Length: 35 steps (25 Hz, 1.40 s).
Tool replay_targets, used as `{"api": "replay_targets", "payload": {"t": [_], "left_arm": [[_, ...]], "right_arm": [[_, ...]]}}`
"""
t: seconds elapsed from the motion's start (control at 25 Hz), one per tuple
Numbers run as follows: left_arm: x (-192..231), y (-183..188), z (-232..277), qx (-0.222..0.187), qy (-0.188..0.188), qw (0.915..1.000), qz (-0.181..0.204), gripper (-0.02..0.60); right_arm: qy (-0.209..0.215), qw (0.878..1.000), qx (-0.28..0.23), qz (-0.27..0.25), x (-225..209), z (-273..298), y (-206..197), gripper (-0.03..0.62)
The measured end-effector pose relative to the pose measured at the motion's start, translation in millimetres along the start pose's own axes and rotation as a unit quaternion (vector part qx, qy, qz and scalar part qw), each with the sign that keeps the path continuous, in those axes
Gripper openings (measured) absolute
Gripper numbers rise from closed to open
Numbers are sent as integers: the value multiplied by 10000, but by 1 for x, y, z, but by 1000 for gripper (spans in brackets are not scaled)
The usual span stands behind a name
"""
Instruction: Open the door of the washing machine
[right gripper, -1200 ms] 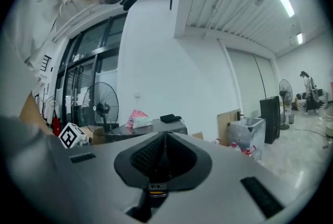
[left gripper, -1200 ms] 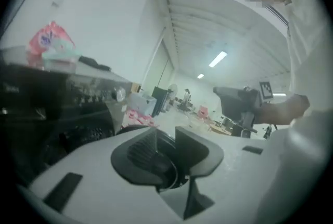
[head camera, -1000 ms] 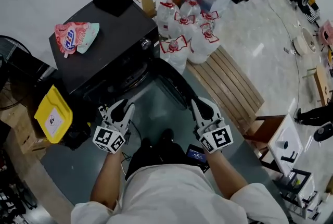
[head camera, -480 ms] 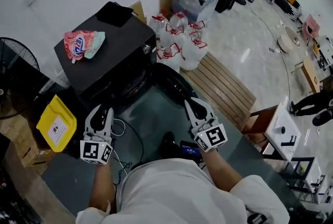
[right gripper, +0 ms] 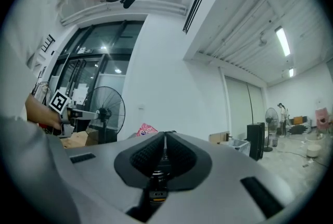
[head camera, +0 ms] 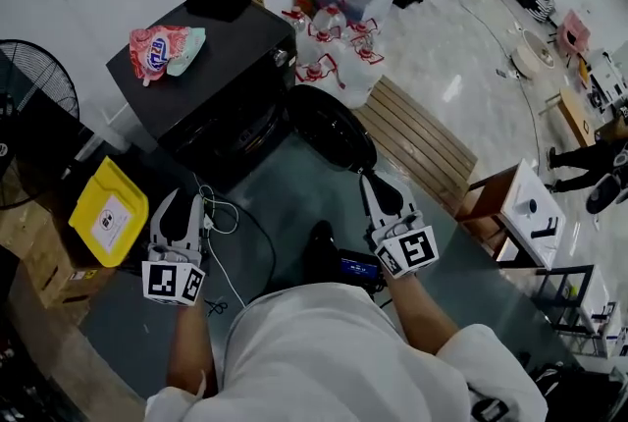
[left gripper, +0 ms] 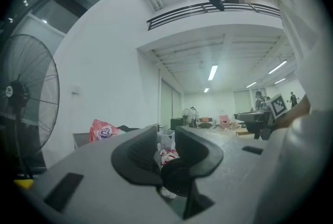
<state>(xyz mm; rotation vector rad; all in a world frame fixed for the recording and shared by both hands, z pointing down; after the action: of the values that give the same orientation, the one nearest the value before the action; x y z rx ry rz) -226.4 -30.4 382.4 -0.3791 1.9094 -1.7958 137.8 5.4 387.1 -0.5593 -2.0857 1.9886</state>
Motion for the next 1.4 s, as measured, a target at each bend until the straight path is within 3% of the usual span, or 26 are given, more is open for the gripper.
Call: {"api": "replay_targets", "payload": {"t": [0.32, 0.56, 0.76, 0.96, 1.12, 1.4], "left_arm": [[-28, -16, -63, 52, -147, 9998, -160, 112], [-54, -25, -89, 188, -38, 9994, -278, 112], [-69, -8, -92, 256, 75, 9996, 29, 112], [-97, -6, -95, 345, 264, 9990, -101, 112], [-130, -14, -93, 403, 185, 9985, -307, 112], [-170, -30, -96, 546, 81, 9979, -335, 112]], "right_arm": [[57, 9998, 166, -93, 49, -48, -8, 38], [282, 9989, 362, -45, 59, -64, -16, 38], [622, 9968, 498, -9, 55, -65, -22, 38], [903, 9951, 409, -68, 43, -89, -10, 38], [807, 9957, 452, 33, 22, -111, -19, 38], [901, 9945, 507, 182, 16, -134, -30, 38]]}}
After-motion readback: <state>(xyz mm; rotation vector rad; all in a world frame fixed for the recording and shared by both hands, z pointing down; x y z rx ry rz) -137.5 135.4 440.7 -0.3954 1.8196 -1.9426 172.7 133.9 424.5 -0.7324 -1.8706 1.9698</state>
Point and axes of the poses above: the fingertips, and each gripper's own axes: z forward along the fingers, x to its left, y out of its top, the point moved 5 cm from there along -z, backward along the fingers, and after that the axes turned 9 degrees about z, right-handed, at the moved point
